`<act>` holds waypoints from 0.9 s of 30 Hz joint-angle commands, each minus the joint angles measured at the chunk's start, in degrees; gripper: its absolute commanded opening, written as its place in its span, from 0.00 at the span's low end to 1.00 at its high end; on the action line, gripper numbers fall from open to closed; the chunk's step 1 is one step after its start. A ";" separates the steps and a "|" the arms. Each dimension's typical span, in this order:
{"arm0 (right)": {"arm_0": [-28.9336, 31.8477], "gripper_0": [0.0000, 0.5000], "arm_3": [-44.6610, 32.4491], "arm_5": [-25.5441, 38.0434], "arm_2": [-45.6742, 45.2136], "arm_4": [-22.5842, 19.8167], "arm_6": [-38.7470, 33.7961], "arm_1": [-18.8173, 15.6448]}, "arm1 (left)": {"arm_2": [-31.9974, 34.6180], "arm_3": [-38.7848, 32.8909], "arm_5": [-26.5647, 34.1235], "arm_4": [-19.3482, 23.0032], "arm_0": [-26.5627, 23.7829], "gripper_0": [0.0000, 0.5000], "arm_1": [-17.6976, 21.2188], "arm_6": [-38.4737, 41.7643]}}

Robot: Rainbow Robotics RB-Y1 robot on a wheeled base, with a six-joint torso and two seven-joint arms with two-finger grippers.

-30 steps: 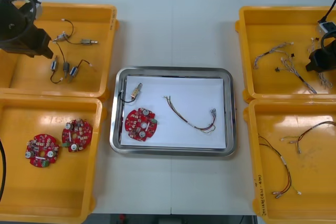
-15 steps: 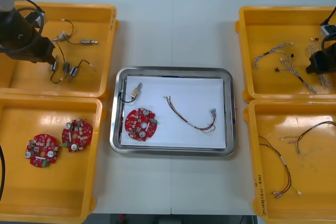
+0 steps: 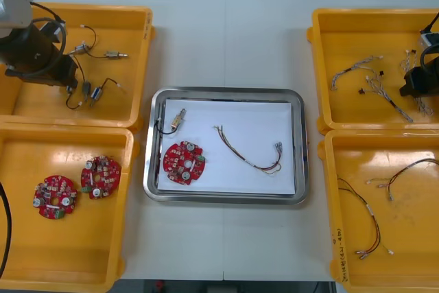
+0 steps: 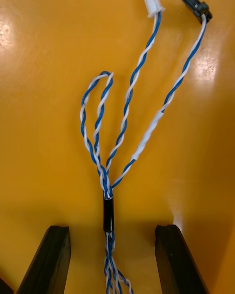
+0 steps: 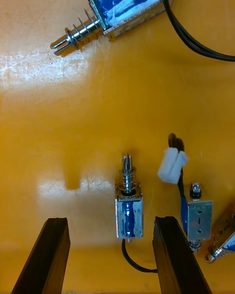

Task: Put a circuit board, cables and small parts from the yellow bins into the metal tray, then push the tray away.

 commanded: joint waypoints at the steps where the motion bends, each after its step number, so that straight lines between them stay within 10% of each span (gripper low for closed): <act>1: 2.71 1.00 -0.07 -0.38 -1.08 -0.81 -2.10 1.23 | -2.66 0.12 -1.32 -0.73 -2.40 1.00 -1.05 -1.47; 3: 2.71 0.89 -0.07 -0.38 -1.08 -0.81 -2.10 1.23 | -2.75 0.20 -1.58 -0.46 -2.13 1.00 -1.14 -1.38; 4: 2.97 0.47 -0.16 -0.21 -0.99 -0.81 -2.10 1.23 | -2.66 0.12 -1.94 -0.38 -1.87 1.00 -1.23 -1.38; 6: 2.97 0.01 -0.07 -0.21 -1.08 -0.81 -2.10 1.14 | -2.75 0.12 -2.38 -0.38 -1.61 1.00 -1.23 -1.38; 18: 3.06 0.00 -2.45 1.38 -1.08 -0.28 -1.58 0.71 | -3.89 0.12 -4.05 -0.64 -0.38 1.00 -1.23 -1.56; 27: 3.15 0.00 -15.37 14.91 -1.96 6.04 -2.72 -1.14 | -3.89 0.12 -5.28 -0.99 0.77 1.00 -1.23 -1.65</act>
